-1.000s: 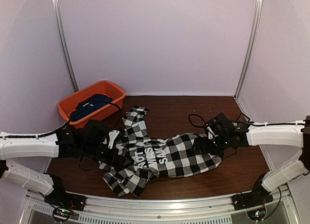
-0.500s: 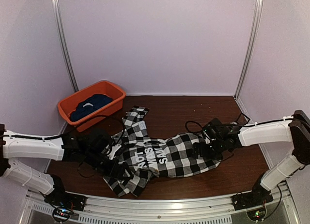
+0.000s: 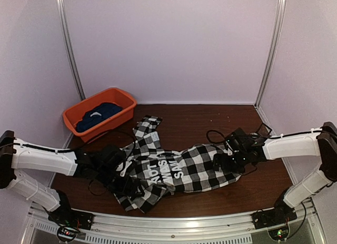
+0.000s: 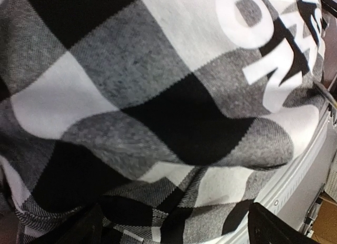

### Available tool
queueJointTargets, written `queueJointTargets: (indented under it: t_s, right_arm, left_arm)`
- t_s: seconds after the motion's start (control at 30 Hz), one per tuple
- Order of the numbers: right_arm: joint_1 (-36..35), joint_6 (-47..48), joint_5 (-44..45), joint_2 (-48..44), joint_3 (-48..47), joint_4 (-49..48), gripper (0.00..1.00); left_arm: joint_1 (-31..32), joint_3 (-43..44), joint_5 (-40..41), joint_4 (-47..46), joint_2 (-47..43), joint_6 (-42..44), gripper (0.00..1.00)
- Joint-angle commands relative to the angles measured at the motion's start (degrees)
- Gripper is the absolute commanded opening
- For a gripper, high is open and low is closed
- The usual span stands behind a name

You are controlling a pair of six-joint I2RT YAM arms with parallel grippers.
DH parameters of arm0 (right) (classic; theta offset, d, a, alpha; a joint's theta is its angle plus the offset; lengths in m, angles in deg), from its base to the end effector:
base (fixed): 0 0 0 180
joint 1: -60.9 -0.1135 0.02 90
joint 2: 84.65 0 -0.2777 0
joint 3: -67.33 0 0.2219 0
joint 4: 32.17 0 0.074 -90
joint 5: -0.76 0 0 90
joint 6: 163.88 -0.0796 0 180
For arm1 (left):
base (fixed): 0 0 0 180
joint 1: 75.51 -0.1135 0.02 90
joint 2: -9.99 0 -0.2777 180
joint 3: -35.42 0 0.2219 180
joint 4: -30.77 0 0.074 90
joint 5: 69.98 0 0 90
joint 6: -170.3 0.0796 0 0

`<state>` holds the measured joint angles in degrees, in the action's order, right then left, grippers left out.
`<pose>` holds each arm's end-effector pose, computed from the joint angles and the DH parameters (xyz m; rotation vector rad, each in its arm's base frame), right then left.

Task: Pin the brooch onto the clothing
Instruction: Smooth out the clothing with brooches at the center of the board.

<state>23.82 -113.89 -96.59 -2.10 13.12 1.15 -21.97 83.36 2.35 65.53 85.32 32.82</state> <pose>0.1948 0.1600 0.1489 0.0260 2.7764 0.5762 0.1093 -0.1886 0.1476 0.2691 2.9355 -0.8548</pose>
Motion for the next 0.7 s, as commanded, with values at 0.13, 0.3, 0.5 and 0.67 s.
queueJointTargets:
  t_s: [0.13,0.3,0.5,0.67]
  right_arm:
    - [1.9,1.7,2.6,-1.0,1.7,2.9,1.00]
    - [1.9,1.4,1.8,0.3,1.4,2.1,1.00]
    - [1.0,-0.9,-0.3,-2.1,1.5,1.9,1.00]
    - [-0.8,-2.4,0.0,-5.3,0.2,4.2,1.00]
  left_arm:
    - [-8.2,-0.5,14.1,9.4,-3.4,4.5,0.98]
    - [-9.4,1.7,16.8,11.7,-2.3,8.6,0.98]
    - [-10.1,2.7,18.9,11.2,0.0,10.3,0.98]
    - [-13.6,1.6,19.0,10.7,0.6,9.6,0.98]
